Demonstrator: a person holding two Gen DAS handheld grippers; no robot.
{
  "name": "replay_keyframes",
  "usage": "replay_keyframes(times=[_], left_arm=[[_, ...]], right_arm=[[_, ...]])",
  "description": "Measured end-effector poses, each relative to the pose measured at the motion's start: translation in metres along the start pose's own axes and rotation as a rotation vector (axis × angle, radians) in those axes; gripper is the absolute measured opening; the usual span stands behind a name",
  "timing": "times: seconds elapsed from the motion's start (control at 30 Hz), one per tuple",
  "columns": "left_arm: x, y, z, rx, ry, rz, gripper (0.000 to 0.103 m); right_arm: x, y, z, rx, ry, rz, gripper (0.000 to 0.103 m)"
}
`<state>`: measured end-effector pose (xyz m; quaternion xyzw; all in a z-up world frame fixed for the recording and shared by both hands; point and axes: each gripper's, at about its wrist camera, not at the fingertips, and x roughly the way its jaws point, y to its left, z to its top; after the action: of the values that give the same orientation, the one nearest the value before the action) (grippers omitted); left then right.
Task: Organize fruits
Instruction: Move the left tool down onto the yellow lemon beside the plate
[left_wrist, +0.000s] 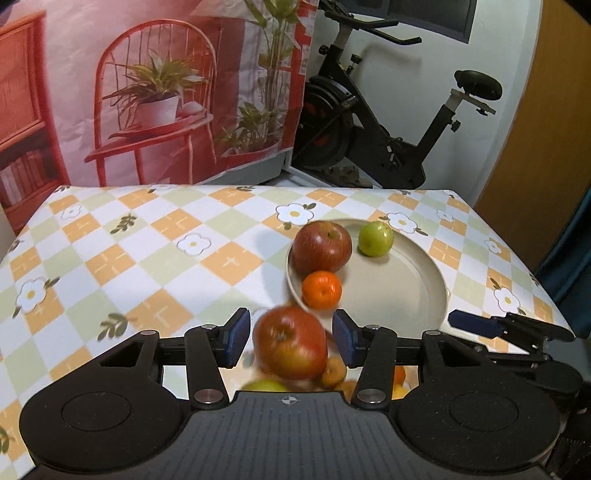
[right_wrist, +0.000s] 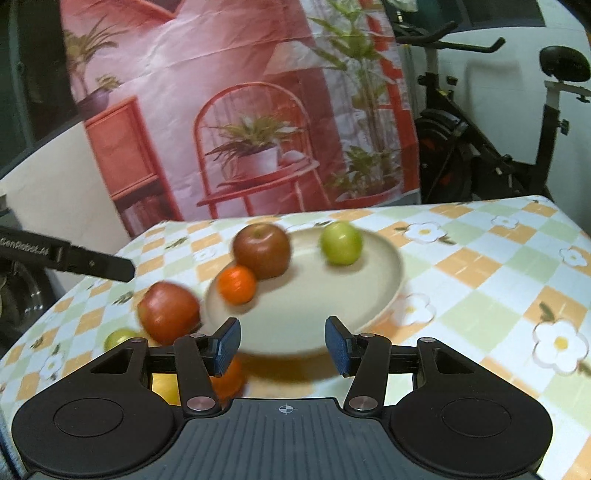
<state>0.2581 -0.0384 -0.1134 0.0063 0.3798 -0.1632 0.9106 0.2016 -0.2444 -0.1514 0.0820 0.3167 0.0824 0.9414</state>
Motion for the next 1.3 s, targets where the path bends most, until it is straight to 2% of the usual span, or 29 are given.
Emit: replay_keyframes(times=[0.3,0.4,0.67,0.83,1.1,1.17,1.3], left_arm=[[-0.008,0.001,-0.024,-0.030,0.030,-0.035,0.051],[-0.008,0.001,-0.028,-0.033,0.032,-0.034,0.050],[-0.011,0.000,-0.030,-0.030,0.030,-0.028,0.049],[-0.013,0.000,-0.032,-0.034,0.035,-0.027,0.048],[-0.007,-0.005,-0.036,-0.041,0.065,-0.078,0.038],[-0.004,-0.009,-0.037,-0.031,0.086,-0.100,0.029],[0.003,-0.017,-0.040,-0.018,0.127,-0.154,0.027]], right_arm=[[-0.012,0.031,-0.015,-0.069,0.035,0.030,0.052],[-0.013,0.033,-0.013,-0.071,0.037,0.035,0.052],[-0.008,0.048,-0.007,-0.116,0.047,0.063,0.063],[-0.007,0.052,-0.009,-0.135,0.050,0.071,0.065],[-0.020,0.033,-0.016,-0.077,0.044,0.042,0.065],[-0.024,0.028,-0.019,-0.064,0.042,0.031,0.065],[-0.027,0.020,-0.021,-0.044,0.042,0.014,0.065]])
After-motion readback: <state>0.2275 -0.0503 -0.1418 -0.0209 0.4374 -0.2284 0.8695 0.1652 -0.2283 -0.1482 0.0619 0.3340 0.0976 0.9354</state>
